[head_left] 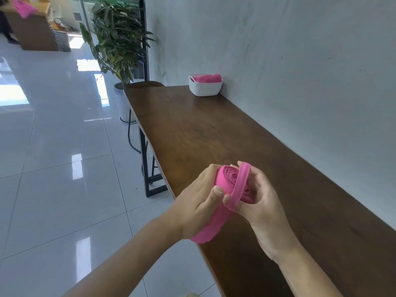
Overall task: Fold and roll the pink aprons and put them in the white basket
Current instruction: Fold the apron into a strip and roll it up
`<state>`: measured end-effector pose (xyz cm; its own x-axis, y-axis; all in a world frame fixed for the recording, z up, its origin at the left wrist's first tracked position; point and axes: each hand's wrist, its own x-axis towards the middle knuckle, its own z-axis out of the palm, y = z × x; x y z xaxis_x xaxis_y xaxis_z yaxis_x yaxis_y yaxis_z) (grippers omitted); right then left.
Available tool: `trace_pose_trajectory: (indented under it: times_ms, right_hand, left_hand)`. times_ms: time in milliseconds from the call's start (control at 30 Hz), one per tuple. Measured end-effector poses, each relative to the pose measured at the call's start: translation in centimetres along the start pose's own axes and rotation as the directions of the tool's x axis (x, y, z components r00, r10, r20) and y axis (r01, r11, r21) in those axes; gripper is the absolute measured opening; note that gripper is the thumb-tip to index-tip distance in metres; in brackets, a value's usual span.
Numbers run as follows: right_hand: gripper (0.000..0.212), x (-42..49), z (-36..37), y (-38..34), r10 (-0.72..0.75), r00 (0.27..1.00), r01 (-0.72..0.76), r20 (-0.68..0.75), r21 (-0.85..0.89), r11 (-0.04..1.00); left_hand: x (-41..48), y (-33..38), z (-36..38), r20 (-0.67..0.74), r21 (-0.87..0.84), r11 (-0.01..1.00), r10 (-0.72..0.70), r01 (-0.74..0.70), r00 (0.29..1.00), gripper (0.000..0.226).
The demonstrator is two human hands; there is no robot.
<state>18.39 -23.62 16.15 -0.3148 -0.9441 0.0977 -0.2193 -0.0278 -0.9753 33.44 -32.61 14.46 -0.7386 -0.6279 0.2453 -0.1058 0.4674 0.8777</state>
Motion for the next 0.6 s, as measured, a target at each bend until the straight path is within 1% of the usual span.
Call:
trace_pose_trajectory:
  times_ms: [67,133,267,333,400,433,500,600]
  right_hand:
    - [0.087,0.1,0.4,0.1,-0.007,1.000,0.007,0.017,-0.007,1.000]
    - [0.081,0.3,0.9,0.1,-0.008,0.999,0.008,0.037,0.016,1.000]
    - [0.065,0.8,2.5,0.3,-0.021,0.999,0.020,0.034,0.030,0.999]
    - [0.059,1.2,3.1,0.3,-0.026,0.999,0.025,0.035,0.041,0.999]
    - [0.057,1.5,3.4,0.4,-0.027,0.998,0.025,0.053,0.040,0.999]
    - [0.057,1.7,3.5,0.4,-0.029,0.997,0.027,0.068,0.037,0.999]
    - [0.059,2.1,3.8,0.6,-0.038,0.995,0.034,0.097,0.038,0.999]
    - [0.063,2.8,4.4,0.8,-0.048,0.993,0.039,0.111,0.078,0.996]
  left_hand:
    - [-0.3,-0.1,-0.6,0.033,0.008,1.000,-0.028,0.028,0.999,0.104]
    - [-0.7,-0.1,-1.1,0.049,0.064,0.997,-0.053,0.050,0.997,0.106]
    - [-1.8,-0.9,-2.3,0.018,0.147,0.986,-0.078,0.075,0.997,0.100]
    - [-2.7,-1.9,-3.2,0.014,0.216,0.969,-0.126,0.121,0.992,0.097]
    - [-3.6,-3.0,-4.1,0.006,0.294,0.942,-0.171,0.162,0.985,0.099]
    - [-4.0,-3.5,-4.6,-0.006,0.292,0.939,-0.189,0.183,0.982,0.099]
    - [-4.5,-4.2,-5.5,-0.037,0.221,0.950,-0.218,0.220,0.975,0.095]
    - [-4.8,-4.9,-6.3,-0.070,0.122,0.969,-0.206,0.213,0.976,0.084]
